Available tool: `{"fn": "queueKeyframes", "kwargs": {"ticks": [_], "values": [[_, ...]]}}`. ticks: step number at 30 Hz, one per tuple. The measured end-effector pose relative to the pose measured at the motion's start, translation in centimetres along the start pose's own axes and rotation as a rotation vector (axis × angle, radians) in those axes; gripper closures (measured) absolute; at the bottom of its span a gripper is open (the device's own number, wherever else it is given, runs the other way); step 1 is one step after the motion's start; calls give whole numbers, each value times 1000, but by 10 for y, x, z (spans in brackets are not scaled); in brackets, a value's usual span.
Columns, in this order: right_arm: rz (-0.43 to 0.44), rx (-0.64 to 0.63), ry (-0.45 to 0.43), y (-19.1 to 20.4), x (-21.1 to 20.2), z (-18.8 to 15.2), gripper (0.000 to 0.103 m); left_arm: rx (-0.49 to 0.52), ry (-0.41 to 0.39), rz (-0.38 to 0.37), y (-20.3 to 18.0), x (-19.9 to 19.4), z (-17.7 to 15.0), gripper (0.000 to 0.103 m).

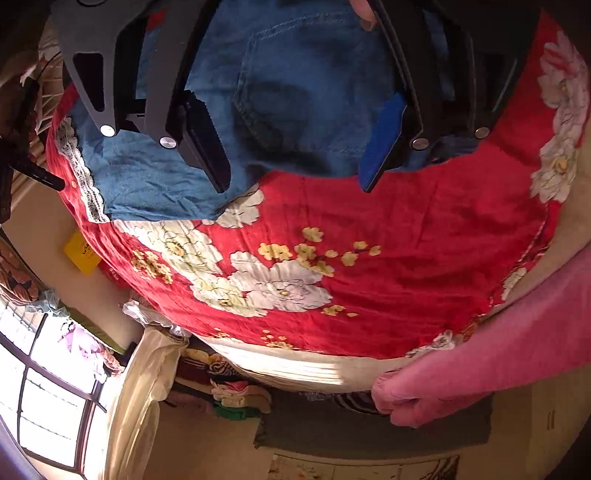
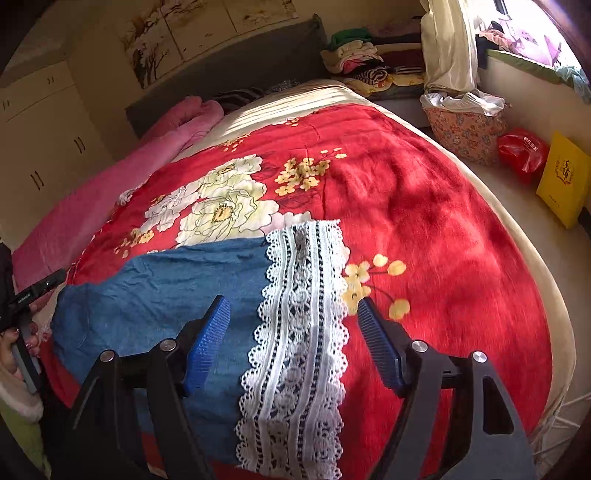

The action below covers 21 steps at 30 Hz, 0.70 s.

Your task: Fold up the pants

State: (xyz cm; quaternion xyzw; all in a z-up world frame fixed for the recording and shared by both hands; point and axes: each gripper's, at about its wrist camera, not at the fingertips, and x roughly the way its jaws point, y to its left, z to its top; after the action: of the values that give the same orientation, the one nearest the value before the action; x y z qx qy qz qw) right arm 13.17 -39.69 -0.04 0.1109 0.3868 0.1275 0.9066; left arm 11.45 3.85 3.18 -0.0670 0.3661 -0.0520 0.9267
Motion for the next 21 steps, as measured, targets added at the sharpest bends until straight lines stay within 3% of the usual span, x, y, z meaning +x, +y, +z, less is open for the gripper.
{"fn": "queueKeyframes", "kwargs": {"ticks": [3, 7, 15, 18, 19, 21], "values": [[3, 87, 3, -14, -9, -25, 32, -39, 1, 72, 28, -21, -21, 38], [5, 124, 22, -14, -12, -46, 31, -78, 24, 4, 39, -34, -36, 37], [-54, 123, 88, -8, 1, -57, 33, 45, 24, -133, -26, -12, -9, 37], [-92, 100, 94, -4, 4, -58, 33, 72, 115, -170, -41, 27, -4, 37], [-108, 82, 97, -1, 5, -59, 32, 80, 151, -143, -40, 42, -7, 37], [-138, 46, 102, 4, 8, -61, 32, 56, 237, -11, -25, 66, -19, 37]]}}
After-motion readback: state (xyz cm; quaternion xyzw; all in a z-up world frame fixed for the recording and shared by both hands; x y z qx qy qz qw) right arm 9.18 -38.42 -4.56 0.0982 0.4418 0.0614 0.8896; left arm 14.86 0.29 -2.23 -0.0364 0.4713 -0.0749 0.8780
